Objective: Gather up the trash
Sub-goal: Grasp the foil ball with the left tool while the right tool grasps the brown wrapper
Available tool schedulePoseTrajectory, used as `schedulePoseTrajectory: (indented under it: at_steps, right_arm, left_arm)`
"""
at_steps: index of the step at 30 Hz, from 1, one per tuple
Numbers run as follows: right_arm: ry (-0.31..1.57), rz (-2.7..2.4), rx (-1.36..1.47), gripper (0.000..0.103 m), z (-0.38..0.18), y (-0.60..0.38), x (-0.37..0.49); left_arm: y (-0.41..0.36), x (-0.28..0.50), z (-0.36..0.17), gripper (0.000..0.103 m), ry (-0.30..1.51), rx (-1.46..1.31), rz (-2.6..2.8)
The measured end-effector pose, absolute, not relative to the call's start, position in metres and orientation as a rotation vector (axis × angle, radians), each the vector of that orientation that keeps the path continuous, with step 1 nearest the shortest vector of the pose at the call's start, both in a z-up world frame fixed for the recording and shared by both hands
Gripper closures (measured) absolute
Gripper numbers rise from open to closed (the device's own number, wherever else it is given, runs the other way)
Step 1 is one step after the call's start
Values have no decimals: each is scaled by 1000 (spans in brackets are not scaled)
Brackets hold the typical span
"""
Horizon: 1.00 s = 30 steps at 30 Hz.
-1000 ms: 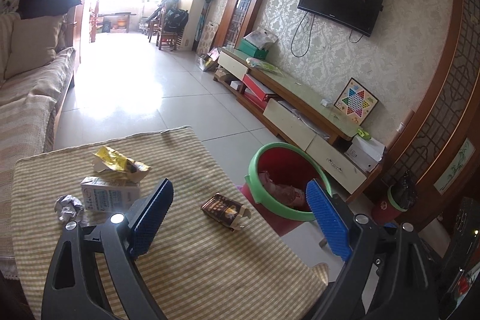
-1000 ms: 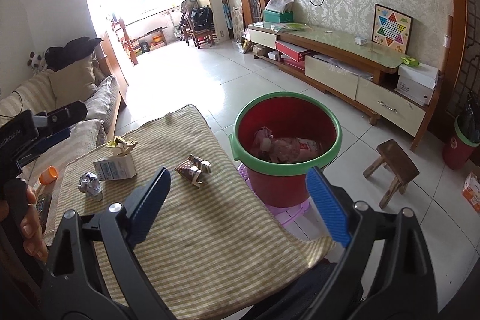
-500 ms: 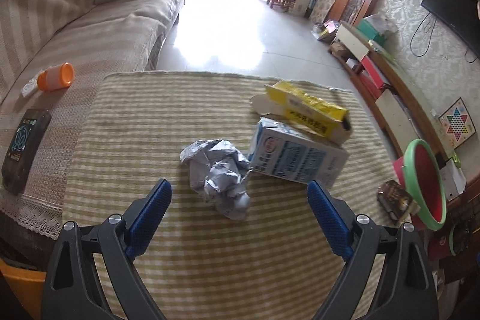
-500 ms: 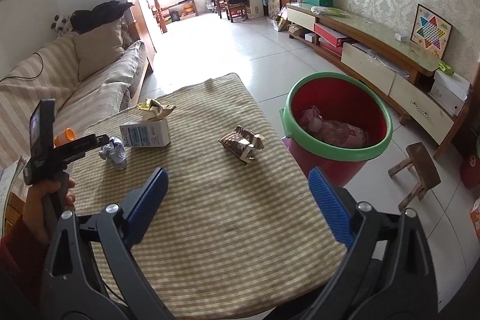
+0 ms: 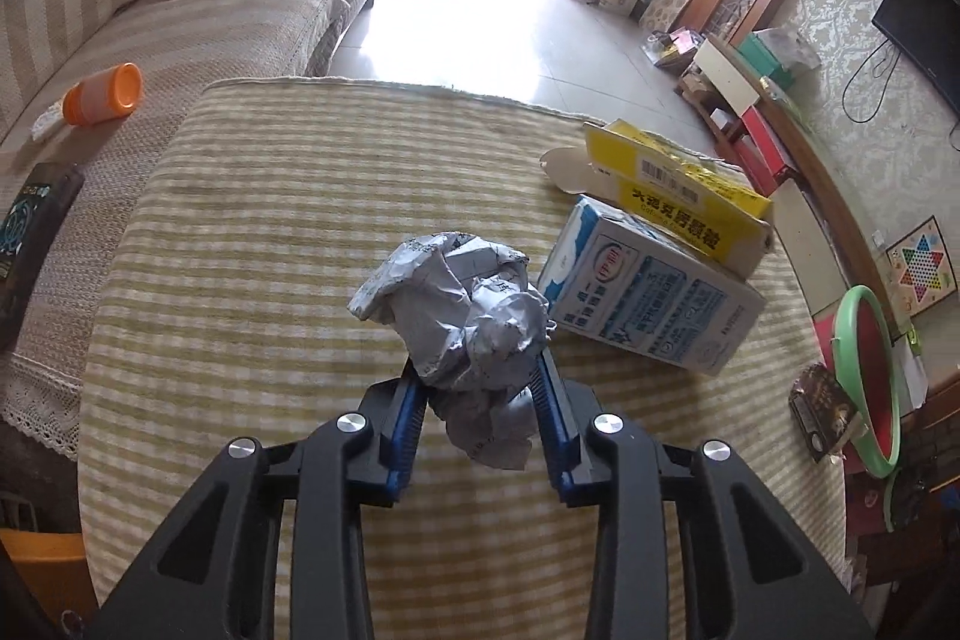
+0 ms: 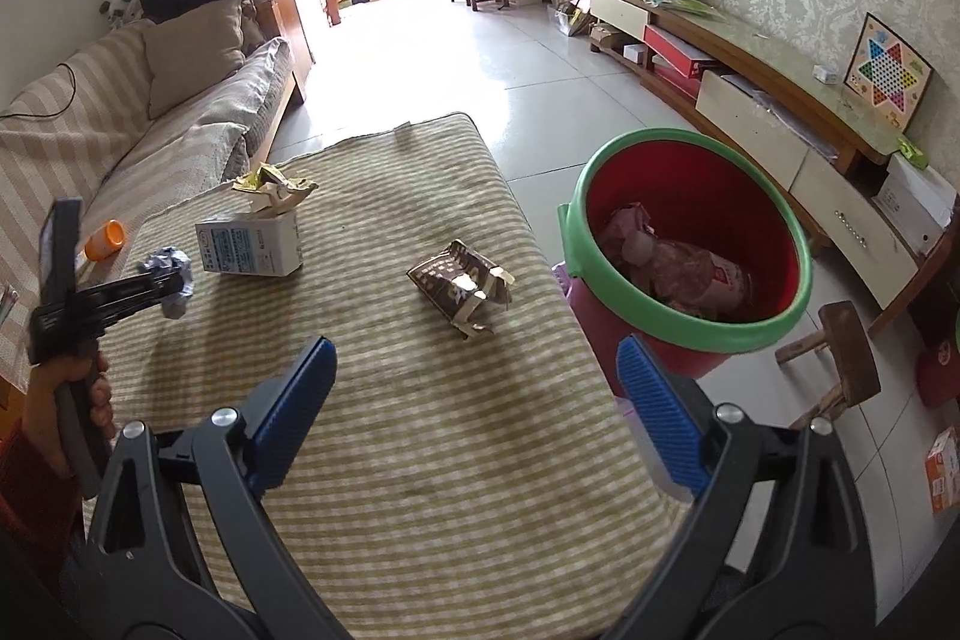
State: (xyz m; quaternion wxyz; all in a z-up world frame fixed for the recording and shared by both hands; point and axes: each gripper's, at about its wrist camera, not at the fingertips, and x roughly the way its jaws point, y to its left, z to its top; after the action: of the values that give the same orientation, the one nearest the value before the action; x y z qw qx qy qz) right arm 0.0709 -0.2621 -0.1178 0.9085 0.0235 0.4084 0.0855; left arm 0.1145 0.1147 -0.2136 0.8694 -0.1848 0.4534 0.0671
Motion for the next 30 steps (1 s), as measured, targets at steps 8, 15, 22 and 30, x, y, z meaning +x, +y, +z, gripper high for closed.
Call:
schedulePoseTrajectory:
  at_steps: [8,15,22,30]
  right_arm:
    - [953,244,-46,10,-159,-245,151]
    - [1042,282,-111,10,-194,-220,186]
    - [1090,300,-169,44,-209,-208,190]
    - [1012,315,-69,76,-177,-221,164]
  left_arm:
    - [87,36,-185,71,925,-350,55]
    - [71,2,-177,70,932,-349,29]
    - [66,-1,-167,70,908,-340,24]
    - [67,-2,-163,70,899,-333,26]
